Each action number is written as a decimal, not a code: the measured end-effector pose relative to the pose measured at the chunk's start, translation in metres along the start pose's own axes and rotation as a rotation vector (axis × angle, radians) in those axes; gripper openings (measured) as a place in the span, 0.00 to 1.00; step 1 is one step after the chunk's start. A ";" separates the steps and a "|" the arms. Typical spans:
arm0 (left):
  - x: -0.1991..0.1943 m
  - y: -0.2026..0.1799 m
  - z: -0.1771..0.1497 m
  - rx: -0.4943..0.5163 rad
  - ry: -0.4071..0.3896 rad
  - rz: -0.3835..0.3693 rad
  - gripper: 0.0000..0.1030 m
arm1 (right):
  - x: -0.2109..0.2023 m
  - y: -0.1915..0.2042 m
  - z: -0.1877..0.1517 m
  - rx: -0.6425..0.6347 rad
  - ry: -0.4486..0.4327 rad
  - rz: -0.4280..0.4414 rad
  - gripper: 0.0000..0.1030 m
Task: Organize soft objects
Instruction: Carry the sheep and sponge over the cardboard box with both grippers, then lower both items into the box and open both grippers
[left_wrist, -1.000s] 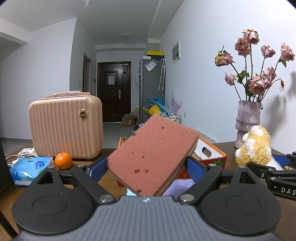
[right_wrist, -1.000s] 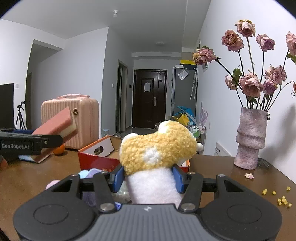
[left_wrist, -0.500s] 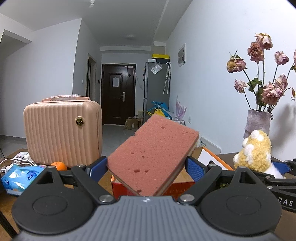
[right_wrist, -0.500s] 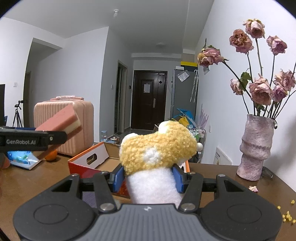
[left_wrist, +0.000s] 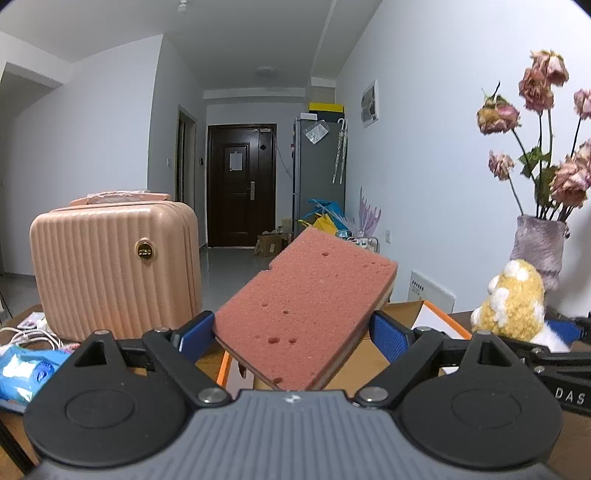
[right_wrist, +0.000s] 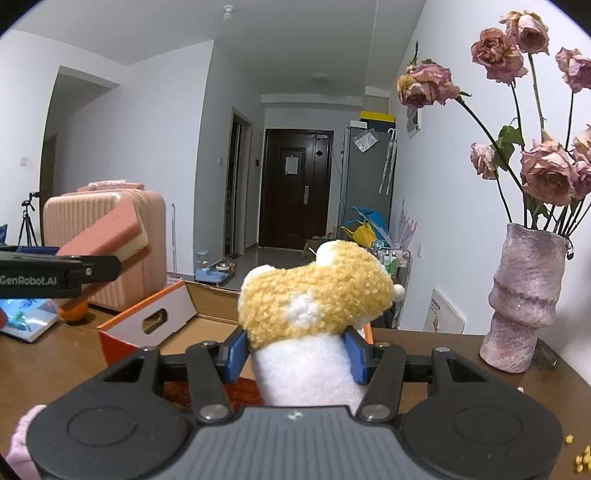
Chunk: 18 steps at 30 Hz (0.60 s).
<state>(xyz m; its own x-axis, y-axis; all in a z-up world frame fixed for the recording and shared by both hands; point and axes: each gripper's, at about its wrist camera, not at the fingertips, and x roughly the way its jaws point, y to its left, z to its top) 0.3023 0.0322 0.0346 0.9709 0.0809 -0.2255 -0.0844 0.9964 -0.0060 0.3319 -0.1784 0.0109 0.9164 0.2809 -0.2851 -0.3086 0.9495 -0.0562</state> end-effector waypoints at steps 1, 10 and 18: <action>0.004 -0.001 0.000 0.006 0.002 0.002 0.88 | 0.005 -0.001 0.001 -0.003 0.002 -0.005 0.52; 0.048 -0.002 0.004 0.028 0.043 0.029 0.88 | 0.050 -0.013 0.013 -0.010 0.036 0.000 0.52; 0.092 -0.004 0.002 0.044 0.113 0.053 0.88 | 0.092 -0.010 0.019 -0.036 0.098 0.021 0.52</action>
<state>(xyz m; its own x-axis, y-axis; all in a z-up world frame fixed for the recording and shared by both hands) 0.3927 0.0356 0.0157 0.9335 0.1330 -0.3329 -0.1229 0.9911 0.0513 0.4246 -0.1597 0.0033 0.8810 0.2840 -0.3784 -0.3380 0.9374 -0.0834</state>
